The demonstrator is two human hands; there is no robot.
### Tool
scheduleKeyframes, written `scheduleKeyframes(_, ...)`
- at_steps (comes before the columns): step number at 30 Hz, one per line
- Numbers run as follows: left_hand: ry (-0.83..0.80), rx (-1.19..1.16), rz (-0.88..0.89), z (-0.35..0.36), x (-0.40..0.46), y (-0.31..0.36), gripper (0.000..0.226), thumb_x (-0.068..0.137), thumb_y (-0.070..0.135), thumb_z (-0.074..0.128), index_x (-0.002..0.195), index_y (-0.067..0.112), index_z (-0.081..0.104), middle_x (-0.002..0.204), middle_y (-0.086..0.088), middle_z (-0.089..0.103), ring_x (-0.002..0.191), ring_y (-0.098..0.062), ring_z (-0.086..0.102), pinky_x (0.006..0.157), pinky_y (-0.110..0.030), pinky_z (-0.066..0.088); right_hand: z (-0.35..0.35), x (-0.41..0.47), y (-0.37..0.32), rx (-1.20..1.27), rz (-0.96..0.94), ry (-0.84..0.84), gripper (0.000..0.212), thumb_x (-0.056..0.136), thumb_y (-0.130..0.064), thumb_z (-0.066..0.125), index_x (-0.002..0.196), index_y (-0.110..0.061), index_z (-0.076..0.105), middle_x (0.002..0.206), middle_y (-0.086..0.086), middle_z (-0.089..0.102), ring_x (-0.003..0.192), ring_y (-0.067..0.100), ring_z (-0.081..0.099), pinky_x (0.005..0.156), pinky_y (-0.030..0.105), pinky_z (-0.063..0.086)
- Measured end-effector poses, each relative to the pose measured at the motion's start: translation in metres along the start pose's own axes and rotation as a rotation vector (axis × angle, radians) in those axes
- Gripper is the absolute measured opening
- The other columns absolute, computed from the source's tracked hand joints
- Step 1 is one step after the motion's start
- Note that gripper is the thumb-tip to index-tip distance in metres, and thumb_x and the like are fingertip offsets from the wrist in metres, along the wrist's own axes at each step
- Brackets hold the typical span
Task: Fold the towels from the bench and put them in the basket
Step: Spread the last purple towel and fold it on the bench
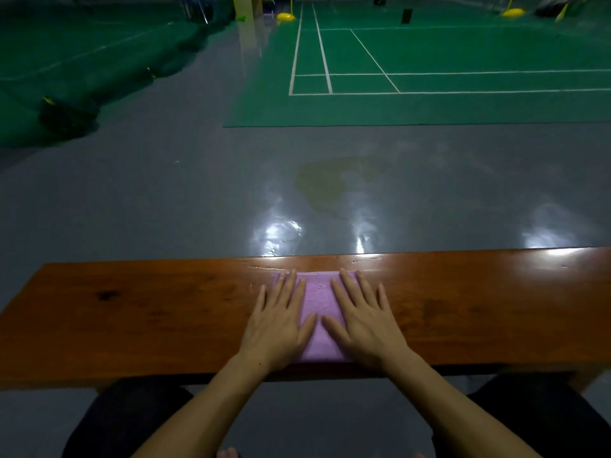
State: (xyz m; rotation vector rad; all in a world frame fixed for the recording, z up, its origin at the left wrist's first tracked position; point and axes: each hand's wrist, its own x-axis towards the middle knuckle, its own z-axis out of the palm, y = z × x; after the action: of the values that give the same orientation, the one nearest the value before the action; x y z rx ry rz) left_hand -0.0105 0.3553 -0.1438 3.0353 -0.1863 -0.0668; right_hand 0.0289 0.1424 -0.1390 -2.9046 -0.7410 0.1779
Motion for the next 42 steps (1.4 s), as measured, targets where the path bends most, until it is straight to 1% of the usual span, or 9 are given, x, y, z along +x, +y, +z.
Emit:
scheduleKeyframes(6, -0.008, 0.006, -0.039, -0.01, -0.014, -0.016, 0.094, 0.092, 0.073, 0.001, 0.168, 0.016, 0.002, 0.173, -0.003, -0.013, 0.159, -0.019, -0.015, 0.129, -0.045, -0.004, -0.005, -0.007, 0.023, -0.009, 0.139, -0.031, 0.086, 0.1, -0.076, 0.01, 0.167, -0.026, -0.009, 0.175, 0.004, -0.011, 0.161, 0.034, -0.01, 0.127, 0.059, -0.004)
scheduleKeyframes(10, 0.124, -0.09, 0.074, -0.027, -0.031, -0.028, 0.081, 0.097, 0.067, 0.031, 0.158, 0.015, 0.045, 0.169, -0.009, 0.032, 0.156, -0.026, 0.031, 0.128, -0.046, 0.026, -0.021, -0.028, 0.037, -0.044, 0.173, 0.026, 0.086, 0.101, -0.074, 0.021, 0.165, -0.018, 0.013, 0.172, 0.012, 0.018, 0.159, 0.035, 0.016, 0.127, 0.053, 0.016)
scheduleKeyframes(13, 0.204, -0.221, 0.226, -0.032, -0.047, -0.04, 0.061, 0.095, 0.063, 0.056, 0.144, 0.027, 0.06, 0.152, 0.004, 0.056, 0.138, -0.012, 0.052, 0.112, -0.042, 0.048, -0.036, -0.048, 0.03, 0.055, -0.014, 0.167, 0.069, 0.101, -0.061, 0.039, 0.157, -0.02, 0.039, 0.164, 0.005, 0.039, 0.149, 0.022, 0.039, 0.123, 0.04, 0.033)
scheduleKeyframes(17, 0.106, -0.182, 0.296, -0.031, -0.062, -0.045, 0.069, 0.086, 0.073, 0.064, 0.144, 0.037, 0.059, 0.153, 0.014, 0.054, 0.14, -0.005, 0.048, 0.116, -0.035, 0.044, -0.035, -0.062, 0.016, 0.184, -0.206, 0.048, 0.068, 0.099, -0.071, 0.045, 0.153, -0.031, 0.046, 0.163, -0.011, 0.036, 0.147, 0.004, 0.034, 0.12, 0.026, 0.036)
scheduleKeyframes(21, 0.135, -0.098, 0.323, -0.03, -0.056, -0.043, 0.064, 0.08, 0.055, 0.069, 0.14, 0.035, 0.061, 0.15, 0.012, 0.057, 0.136, -0.009, 0.053, 0.114, -0.033, 0.045, -0.024, -0.057, 0.019, 0.089, -0.239, 0.062, 0.082, 0.093, -0.078, 0.048, 0.158, -0.03, 0.038, 0.168, -0.008, 0.028, 0.152, 0.01, 0.029, 0.122, 0.03, 0.032)
scheduleKeyframes(29, 0.235, -0.199, 0.164, -0.036, -0.039, -0.031, 0.039, 0.076, 0.04, 0.064, 0.114, 0.033, 0.071, 0.118, 0.015, 0.074, 0.105, -0.009, 0.068, 0.091, -0.029, 0.055, -0.022, -0.034, 0.017, 0.102, -0.175, 0.104, 0.069, 0.085, -0.023, 0.071, 0.149, -0.025, 0.048, 0.157, -0.004, 0.048, 0.141, 0.012, 0.048, 0.117, 0.024, 0.035)
scheduleKeyframes(34, 0.22, -0.437, 0.039, -0.046, -0.036, -0.032, 0.026, 0.085, 0.049, 0.053, 0.102, 0.035, 0.068, 0.093, 0.02, 0.069, 0.079, 0.0, 0.061, 0.067, -0.02, 0.046, -0.036, -0.033, 0.022, 0.366, -0.056, 0.159, 0.034, 0.093, -0.035, 0.065, 0.127, -0.032, 0.06, 0.125, -0.014, 0.065, 0.112, 0.001, 0.06, 0.097, 0.028, 0.056)
scheduleKeyframes(39, 0.217, -0.603, -0.029, -0.048, -0.033, -0.038, 0.011, 0.091, 0.047, 0.057, 0.095, 0.039, 0.063, 0.086, 0.017, 0.071, 0.076, -0.004, 0.066, 0.066, -0.032, 0.056, -0.038, -0.033, 0.027, 0.485, 0.025, 0.163, 0.014, 0.097, -0.048, 0.057, 0.108, -0.04, 0.059, 0.1, -0.02, 0.065, 0.09, 0.001, 0.064, 0.079, 0.031, 0.061)
scheduleKeyframes(42, 0.239, -0.633, -0.065, -0.051, -0.033, -0.034, 0.004, 0.099, 0.039, 0.061, 0.097, 0.037, 0.064, 0.086, 0.016, 0.07, 0.076, -0.004, 0.066, 0.063, -0.025, 0.052, -0.039, -0.034, 0.028, 0.52, 0.062, 0.194, 0.01, 0.103, -0.045, 0.058, 0.106, -0.036, 0.06, 0.095, -0.017, 0.069, 0.083, 0.001, 0.067, 0.074, 0.026, 0.06)
